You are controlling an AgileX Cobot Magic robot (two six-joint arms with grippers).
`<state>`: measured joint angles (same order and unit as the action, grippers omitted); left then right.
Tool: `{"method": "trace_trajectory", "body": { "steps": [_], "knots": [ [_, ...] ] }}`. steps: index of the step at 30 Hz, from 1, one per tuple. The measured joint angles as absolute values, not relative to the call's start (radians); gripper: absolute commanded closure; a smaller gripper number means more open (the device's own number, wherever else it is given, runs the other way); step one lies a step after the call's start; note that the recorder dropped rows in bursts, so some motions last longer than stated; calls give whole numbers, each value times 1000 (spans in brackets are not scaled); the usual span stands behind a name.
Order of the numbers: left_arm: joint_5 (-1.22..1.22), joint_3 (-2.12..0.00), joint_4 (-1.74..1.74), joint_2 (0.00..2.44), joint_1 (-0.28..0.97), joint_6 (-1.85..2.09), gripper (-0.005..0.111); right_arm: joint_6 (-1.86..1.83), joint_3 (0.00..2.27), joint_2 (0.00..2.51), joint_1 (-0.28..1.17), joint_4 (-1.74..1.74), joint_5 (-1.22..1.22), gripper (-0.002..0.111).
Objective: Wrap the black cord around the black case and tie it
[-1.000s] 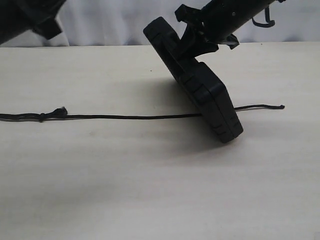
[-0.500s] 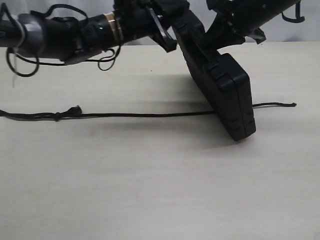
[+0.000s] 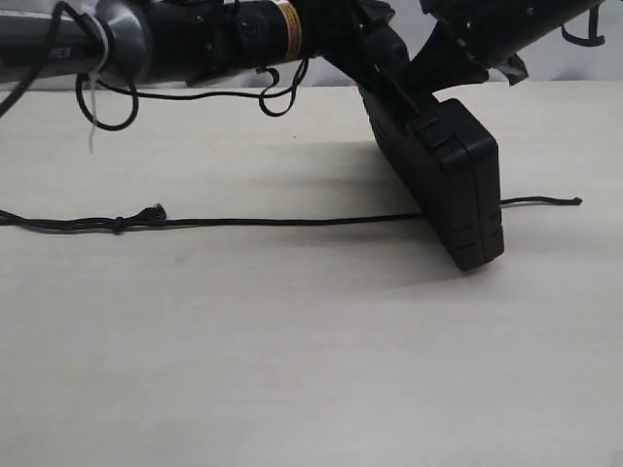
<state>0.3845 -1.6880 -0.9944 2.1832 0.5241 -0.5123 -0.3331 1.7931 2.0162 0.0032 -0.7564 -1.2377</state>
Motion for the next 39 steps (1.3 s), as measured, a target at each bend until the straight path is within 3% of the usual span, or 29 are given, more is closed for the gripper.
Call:
{"method": "trace_trajectory", "body": {
  "steps": [11,21,39],
  "knots": [
    [312,-1620,-1083,2018,490,-606,107,-380,1776,1984,-59,-896,-1222,104],
    [310,-1536,-1083,1955,443,-619,107,-465,1562,1924,-75,-1179,-1222,104],
    [522,-1530,-1285,1955,443,-768,107,-590,1402,1914,-77,-1230,-1199,104]
  ]
}}
